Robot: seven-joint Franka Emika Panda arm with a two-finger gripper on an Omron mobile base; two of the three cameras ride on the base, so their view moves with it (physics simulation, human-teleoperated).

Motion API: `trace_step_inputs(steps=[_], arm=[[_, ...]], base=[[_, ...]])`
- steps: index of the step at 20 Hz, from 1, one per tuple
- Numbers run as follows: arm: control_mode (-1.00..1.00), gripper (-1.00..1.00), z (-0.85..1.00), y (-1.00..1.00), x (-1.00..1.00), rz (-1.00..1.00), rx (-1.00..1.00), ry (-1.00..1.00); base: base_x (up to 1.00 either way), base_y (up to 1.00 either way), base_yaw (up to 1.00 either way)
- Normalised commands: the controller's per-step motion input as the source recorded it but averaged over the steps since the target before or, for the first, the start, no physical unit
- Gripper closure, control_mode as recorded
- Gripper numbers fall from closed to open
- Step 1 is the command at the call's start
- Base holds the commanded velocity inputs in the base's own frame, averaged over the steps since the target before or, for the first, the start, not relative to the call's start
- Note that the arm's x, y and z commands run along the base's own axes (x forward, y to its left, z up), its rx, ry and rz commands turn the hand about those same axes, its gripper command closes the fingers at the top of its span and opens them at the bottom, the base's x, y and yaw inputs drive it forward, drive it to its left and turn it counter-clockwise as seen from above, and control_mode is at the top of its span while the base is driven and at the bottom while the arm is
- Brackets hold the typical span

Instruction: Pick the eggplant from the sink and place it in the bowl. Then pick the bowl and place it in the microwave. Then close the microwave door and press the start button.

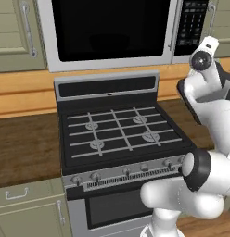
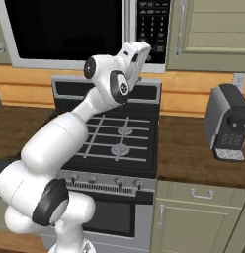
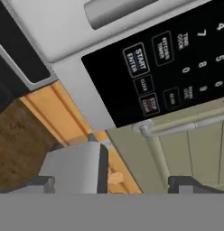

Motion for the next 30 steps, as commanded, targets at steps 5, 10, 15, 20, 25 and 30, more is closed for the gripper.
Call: trace_step_inputs(steps=[5, 10, 15, 20, 25, 30], arm=[[-1.0, -1.0, -0.09, 0.07, 0.0, 0.24, 0.14, 0.03], [-1.0, -1.0, -0.02, 0.55, 0.16, -0.16, 0.31, 0.01], [-1.0, -1.0, 0.24, 0.24, -0.01, -0.28, 0.74, -0.1], [-1.0, -1.0, 0.22, 0.25, 0.0, -0.2, 0.76, -0.04], [-1.0, -1.0, 0.0, 0.0, 0.0, -0.12, 0.72, -0.19], [-1.0, -1.0, 0.05, 0.09, -0.02, -0.23, 0.8, -0.21]], base=[[0.0, 0.0, 0.0], [0.0, 0.0, 0.0], [0.0, 0.0, 0.0], [0.0, 0.0, 0.0], [0.0, 0.0, 0.0], [0.0, 0.0, 0.0]])
